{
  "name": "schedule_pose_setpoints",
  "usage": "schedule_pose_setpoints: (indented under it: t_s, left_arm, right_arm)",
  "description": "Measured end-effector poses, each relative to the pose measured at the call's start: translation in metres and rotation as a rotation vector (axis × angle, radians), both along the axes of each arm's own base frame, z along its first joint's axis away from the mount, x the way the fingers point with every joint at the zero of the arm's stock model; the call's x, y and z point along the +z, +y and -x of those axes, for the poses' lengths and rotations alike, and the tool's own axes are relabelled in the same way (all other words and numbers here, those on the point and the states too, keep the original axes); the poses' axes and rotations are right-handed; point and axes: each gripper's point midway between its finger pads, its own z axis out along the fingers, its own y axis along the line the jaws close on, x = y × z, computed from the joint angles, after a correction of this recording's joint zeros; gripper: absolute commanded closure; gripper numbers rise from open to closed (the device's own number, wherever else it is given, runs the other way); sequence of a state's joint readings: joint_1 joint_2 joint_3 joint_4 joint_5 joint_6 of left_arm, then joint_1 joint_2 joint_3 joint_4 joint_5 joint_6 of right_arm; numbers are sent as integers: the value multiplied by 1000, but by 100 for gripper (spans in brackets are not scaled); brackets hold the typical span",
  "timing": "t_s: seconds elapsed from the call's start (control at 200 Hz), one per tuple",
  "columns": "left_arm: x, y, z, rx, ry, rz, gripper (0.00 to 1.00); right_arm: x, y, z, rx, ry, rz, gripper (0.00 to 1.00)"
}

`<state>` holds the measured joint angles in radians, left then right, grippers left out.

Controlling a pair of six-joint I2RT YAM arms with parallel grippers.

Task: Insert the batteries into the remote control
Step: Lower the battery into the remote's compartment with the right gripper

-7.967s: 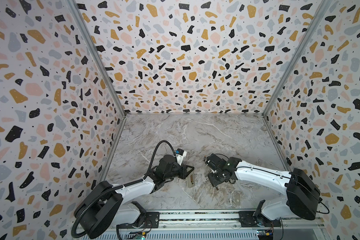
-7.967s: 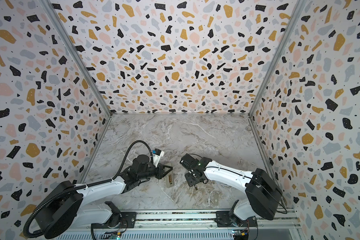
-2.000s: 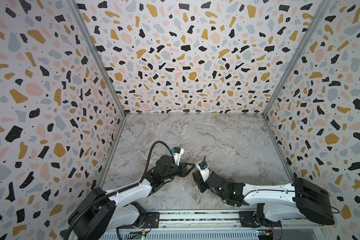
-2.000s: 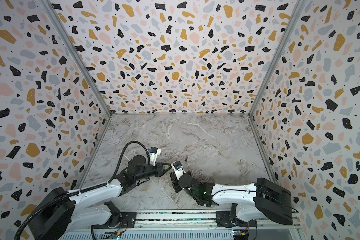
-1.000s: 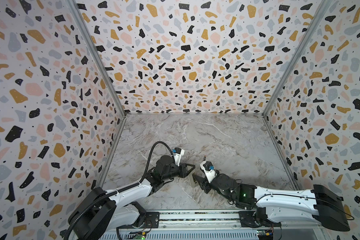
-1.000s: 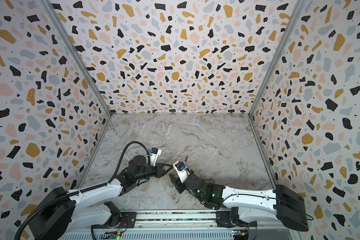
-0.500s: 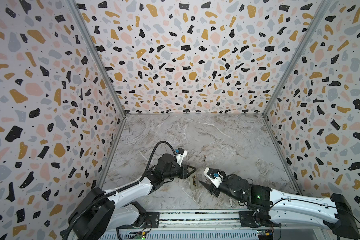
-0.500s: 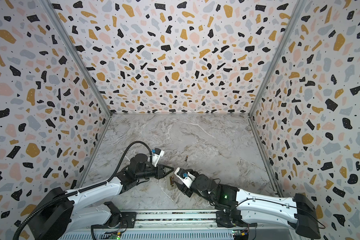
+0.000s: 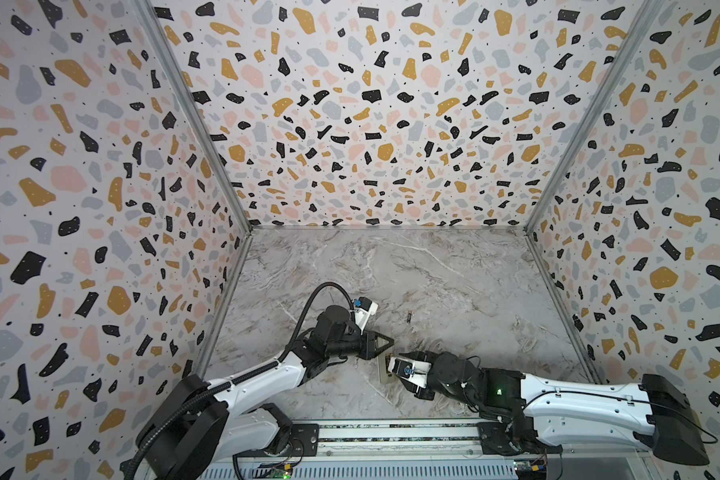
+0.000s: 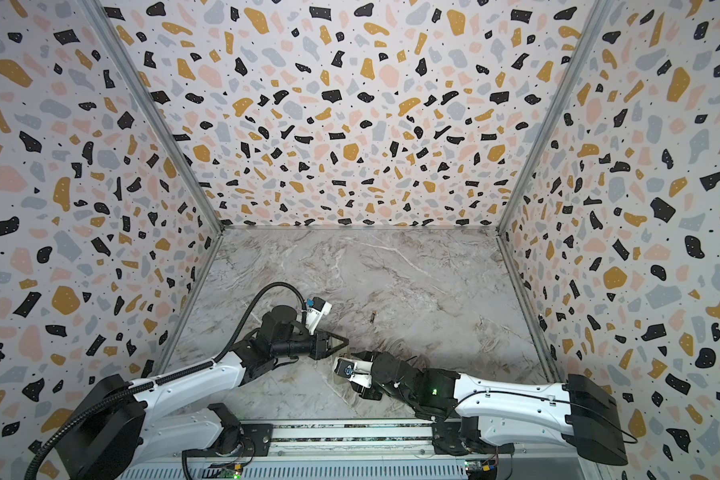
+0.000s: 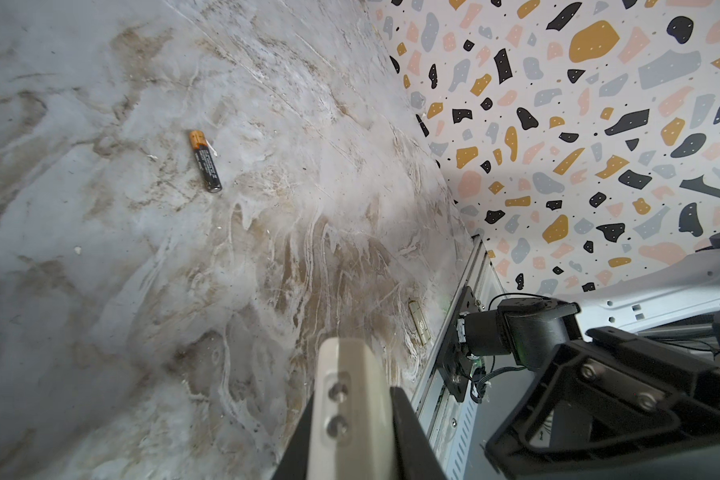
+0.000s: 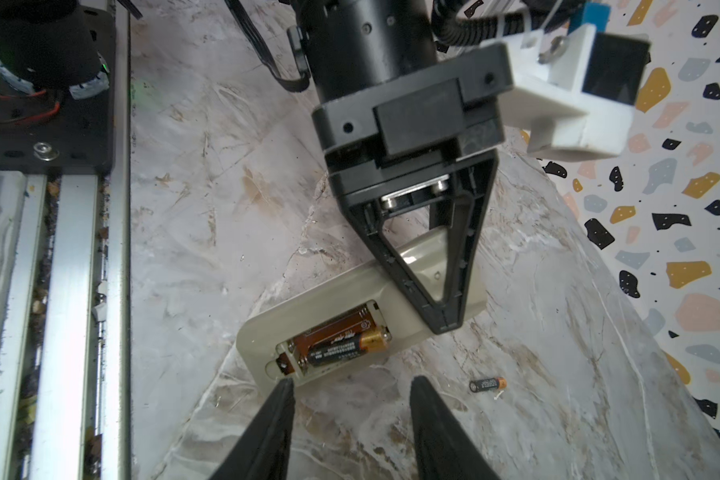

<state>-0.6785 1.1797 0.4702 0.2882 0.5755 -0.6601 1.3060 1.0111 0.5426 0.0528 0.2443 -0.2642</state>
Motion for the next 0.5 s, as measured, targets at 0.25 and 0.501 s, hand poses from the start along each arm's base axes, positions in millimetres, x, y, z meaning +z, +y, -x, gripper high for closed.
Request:
schedule_pose_setpoints:
  t_s: [0.25, 0.501]
  left_arm:
    - [1, -1, 2, -11, 0, 4, 100]
    - [1, -1, 2, -14, -2, 4, 100]
  right_arm:
    - [-7, 6, -5, 2, -34, 47, 61]
    - [-11, 8, -9, -4, -51, 67, 64]
